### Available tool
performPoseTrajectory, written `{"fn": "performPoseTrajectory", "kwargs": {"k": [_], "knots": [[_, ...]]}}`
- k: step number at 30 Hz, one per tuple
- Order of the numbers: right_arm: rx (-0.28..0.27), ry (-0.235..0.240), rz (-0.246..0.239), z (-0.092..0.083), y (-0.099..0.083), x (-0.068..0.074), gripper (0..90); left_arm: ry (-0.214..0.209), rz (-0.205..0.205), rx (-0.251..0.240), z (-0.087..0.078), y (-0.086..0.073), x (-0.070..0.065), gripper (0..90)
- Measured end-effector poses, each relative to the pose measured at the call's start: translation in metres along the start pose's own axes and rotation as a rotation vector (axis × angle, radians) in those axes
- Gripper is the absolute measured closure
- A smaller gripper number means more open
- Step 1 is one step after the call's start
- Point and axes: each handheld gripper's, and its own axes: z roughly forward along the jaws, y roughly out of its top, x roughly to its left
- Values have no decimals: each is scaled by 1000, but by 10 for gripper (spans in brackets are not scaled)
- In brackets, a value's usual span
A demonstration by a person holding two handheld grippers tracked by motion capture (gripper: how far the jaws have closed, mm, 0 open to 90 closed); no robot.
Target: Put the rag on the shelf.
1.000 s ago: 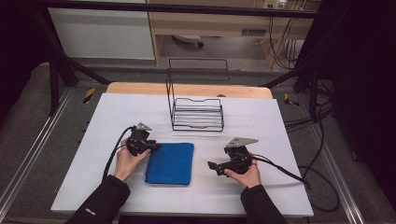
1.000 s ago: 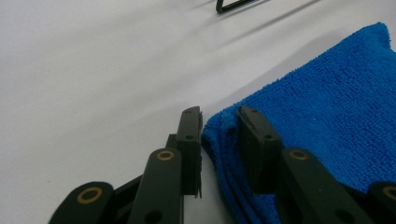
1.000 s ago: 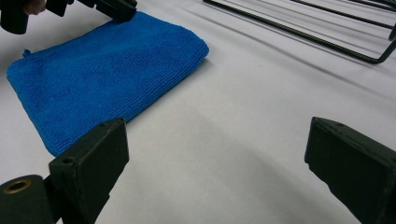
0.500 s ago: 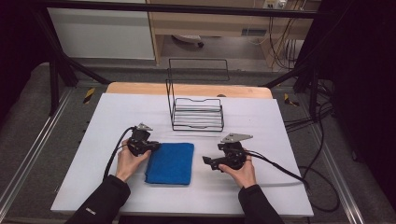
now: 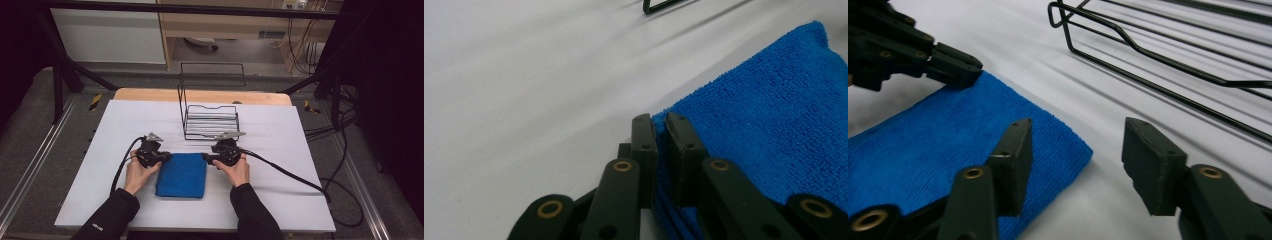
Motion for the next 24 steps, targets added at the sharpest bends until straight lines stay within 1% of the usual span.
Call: {"fn": "performPoseTrajectory", "kwargs": {"k": [3,4,5,9,11,15,17,18,19,24], "knots": [[38,-2,19,11,-1,-1,563,-2,1,-2,0,0,0,825],[55,6,31,15,-2,-1,595,-2,1,-2,0,0,0,824],[55,6,31,15,-2,-1,595,-3,3,-2,0,0,0,824],[87,-4,25,19,-5,-2,679,-4,7,-4,0,0,0,823],[93,5,31,20,-6,-2,715,-5,10,-4,0,-1,0,823],[105,20,60,22,-6,-2,772,-4,16,-8,0,-1,0,823],[110,32,79,23,-6,-2,804,-10,11,-9,0,-1,1,822],[115,35,101,23,-6,-2,823,-11,11,-10,0,-1,2,822],[117,37,107,23,-6,-2,832,-14,9,-11,0,-2,2,822],[122,42,110,22,-5,-2,862,-16,-7,-19,0,-2,2,829]]}}
